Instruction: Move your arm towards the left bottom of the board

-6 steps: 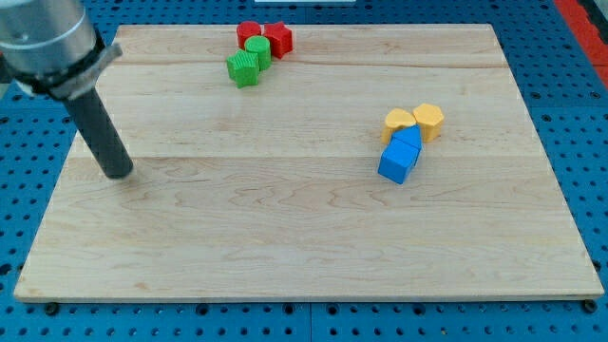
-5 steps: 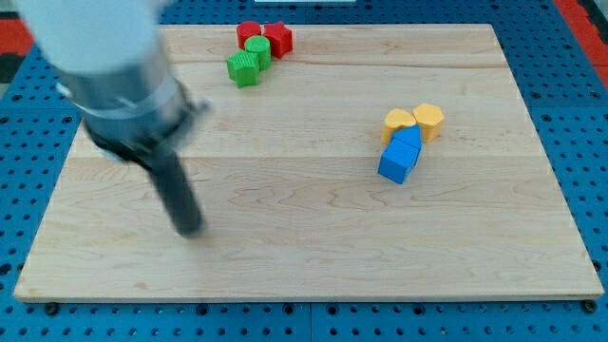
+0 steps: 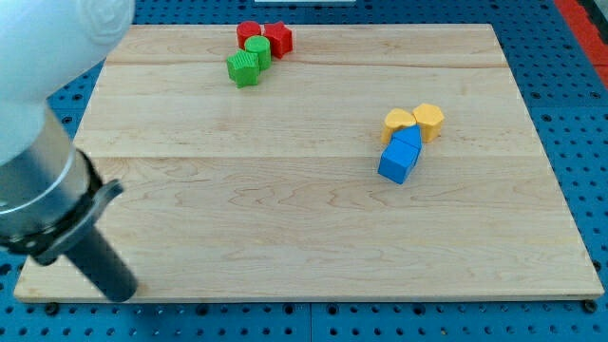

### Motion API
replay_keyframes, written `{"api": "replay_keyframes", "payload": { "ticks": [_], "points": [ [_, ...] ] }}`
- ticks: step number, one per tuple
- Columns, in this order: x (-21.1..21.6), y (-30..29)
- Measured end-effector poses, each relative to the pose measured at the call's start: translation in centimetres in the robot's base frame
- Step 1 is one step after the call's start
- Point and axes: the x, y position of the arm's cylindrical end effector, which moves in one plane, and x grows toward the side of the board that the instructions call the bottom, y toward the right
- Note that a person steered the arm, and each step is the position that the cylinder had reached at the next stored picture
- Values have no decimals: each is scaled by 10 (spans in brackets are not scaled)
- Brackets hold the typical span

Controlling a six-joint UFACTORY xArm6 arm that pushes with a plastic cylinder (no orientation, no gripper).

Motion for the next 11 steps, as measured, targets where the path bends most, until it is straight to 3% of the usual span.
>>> {"api": "replay_keyframes", "payload": {
  "ticks": [1, 3, 6, 7, 8, 9, 10, 11],
  "points": [
    [-61, 28],
    [0, -27],
    [9, -6],
    [8, -86],
    [8, -86],
    [9, -63],
    [-8, 22],
    [-79, 30]
  ]
}}
